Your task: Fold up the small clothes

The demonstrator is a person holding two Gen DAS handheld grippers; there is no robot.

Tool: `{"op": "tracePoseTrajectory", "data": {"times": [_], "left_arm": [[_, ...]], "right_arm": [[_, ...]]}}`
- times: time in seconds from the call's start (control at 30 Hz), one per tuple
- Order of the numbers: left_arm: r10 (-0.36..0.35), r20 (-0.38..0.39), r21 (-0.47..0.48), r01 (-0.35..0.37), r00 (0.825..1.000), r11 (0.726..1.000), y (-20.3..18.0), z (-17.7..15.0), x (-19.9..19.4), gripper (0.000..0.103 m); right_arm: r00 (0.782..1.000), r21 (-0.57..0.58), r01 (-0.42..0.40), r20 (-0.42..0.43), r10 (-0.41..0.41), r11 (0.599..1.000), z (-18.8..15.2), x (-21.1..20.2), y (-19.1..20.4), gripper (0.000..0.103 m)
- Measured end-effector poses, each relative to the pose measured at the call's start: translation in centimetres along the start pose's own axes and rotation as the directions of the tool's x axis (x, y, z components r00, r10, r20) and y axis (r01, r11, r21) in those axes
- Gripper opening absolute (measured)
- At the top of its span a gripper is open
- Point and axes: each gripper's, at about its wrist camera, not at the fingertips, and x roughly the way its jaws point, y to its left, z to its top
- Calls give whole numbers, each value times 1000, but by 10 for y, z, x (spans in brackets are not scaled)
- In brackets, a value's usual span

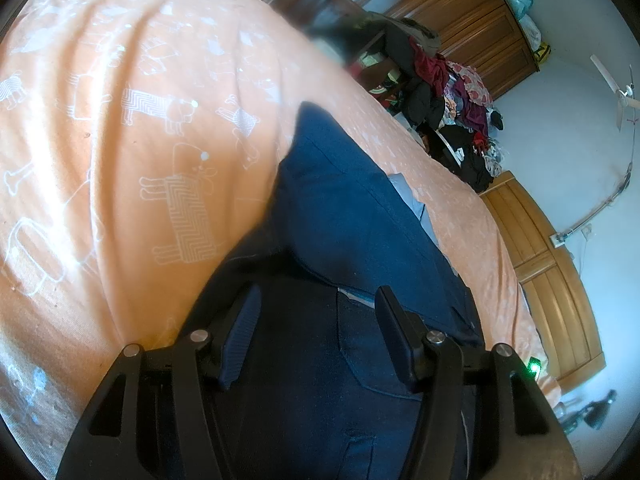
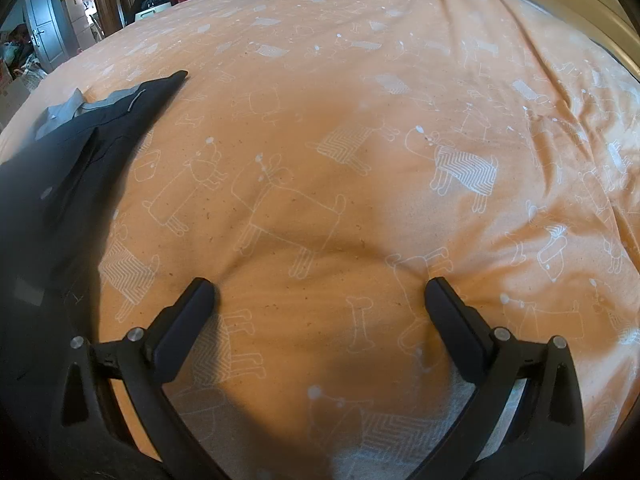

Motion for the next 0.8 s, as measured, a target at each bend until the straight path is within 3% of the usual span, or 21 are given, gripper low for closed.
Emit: {"op": "tracePoseTrajectory", "data": {"times": [0.8], "left_arm": [[-1,2,0,1,1000,1000,-1,0,2,63]], "right_arm": [[1000,1,1,0,-1,1000,0,0,0,103]]}}
